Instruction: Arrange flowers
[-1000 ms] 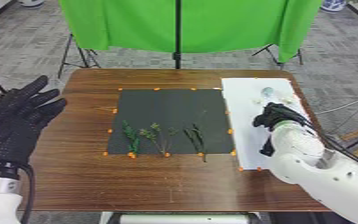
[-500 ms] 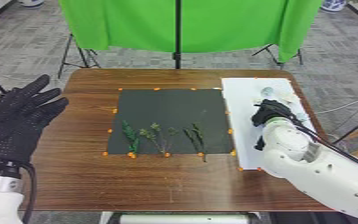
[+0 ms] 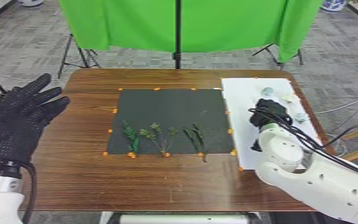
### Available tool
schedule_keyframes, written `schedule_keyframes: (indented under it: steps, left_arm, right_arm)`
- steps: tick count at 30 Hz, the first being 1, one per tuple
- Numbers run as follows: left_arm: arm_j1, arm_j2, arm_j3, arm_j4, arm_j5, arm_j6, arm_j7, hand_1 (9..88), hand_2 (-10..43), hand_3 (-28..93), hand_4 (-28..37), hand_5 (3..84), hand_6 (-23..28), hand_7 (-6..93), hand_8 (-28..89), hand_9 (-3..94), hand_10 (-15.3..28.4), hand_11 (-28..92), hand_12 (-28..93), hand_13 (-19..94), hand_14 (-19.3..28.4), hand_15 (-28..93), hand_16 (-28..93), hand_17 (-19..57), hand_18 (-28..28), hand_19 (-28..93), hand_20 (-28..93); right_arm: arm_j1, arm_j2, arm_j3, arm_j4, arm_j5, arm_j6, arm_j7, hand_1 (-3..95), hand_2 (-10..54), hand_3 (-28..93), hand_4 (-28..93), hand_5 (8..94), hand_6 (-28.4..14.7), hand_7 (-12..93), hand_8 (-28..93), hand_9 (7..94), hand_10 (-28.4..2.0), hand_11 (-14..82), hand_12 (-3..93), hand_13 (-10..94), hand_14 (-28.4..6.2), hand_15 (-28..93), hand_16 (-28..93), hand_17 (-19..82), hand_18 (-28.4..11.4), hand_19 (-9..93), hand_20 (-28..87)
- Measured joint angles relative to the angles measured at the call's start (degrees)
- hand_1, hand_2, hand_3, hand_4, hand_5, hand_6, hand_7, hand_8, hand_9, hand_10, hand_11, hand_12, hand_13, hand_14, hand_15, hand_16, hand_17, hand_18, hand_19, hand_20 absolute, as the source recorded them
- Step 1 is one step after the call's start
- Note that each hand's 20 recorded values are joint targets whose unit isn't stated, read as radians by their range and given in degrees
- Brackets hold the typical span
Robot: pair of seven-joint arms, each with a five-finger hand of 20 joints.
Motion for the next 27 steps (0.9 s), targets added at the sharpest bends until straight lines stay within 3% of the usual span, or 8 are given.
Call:
schedule_keyframes:
  steps: [9,14,20,27]
  left_arm:
    - [-0.51,0.04,0.07,-0.01,0.12,-0.05,-0.26,20.1,8.0,77,-28.3,38.0,10.3,10.5,-8,32.8,19.6,24,10,25,27.0,51,-10,-7.4,23.0,59,7]
    - [-1.0,0.16,0.0,-0.06,0.19,-0.05,-0.26,20.1,8.1,77,-28.3,37.8,10.3,10.5,-8,32.7,19.5,24,10,25,27.0,51,-10,-7.4,23.1,59,7]
    - [-3.54,0.9,0.3,0.25,0.12,-0.05,-0.28,20.1,8.2,77,-28.3,37.7,10.2,10.5,-8,32.5,19.5,24,10,25,27.0,51,-10,-7.3,23.1,59,7]
    - [-7.82,2.98,0.76,1.17,0.09,-0.16,-0.19,19.8,8.2,77,-28.3,37.6,10.2,10.3,-8,32.6,19.4,24,10,25,27.0,51,-10,-7.2,23.3,60,7]
  right_arm:
    - [2.92,-0.31,-0.45,-2.3,-2.13,2.51,-2.02,57.2,-9.5,72,-28,84.5,-0.8,20,5,93.7,-7.4,21.3,27.9,88,-4.3,54,19,54,-16.2,93,28]
    - [9.85,-2.1,-8.33,-3.11,-1.75,5.76,-7.44,56.6,-9.5,73,-28,84.2,-0.5,20,5,93.7,-7.5,21.7,27.9,88,-4.2,54,20,53,-16.0,93,29]
    - [17.61,-10.38,-15.58,-2.88,3.34,4.79,-16.01,56.1,-9.5,73,-28,83.7,-0.2,21,5,93.7,-7.3,21.7,28.0,87,-4.0,55,20,53,-15.9,93,30]
    - [22.55,-22.74,-20.3,-0.6,6.02,3.82,-18.01,55.6,-9.5,73,-28,83.5,0.1,21,4,93.7,-7.4,22.3,28.3,87,-3.9,55,20,52,-16.1,93,31]
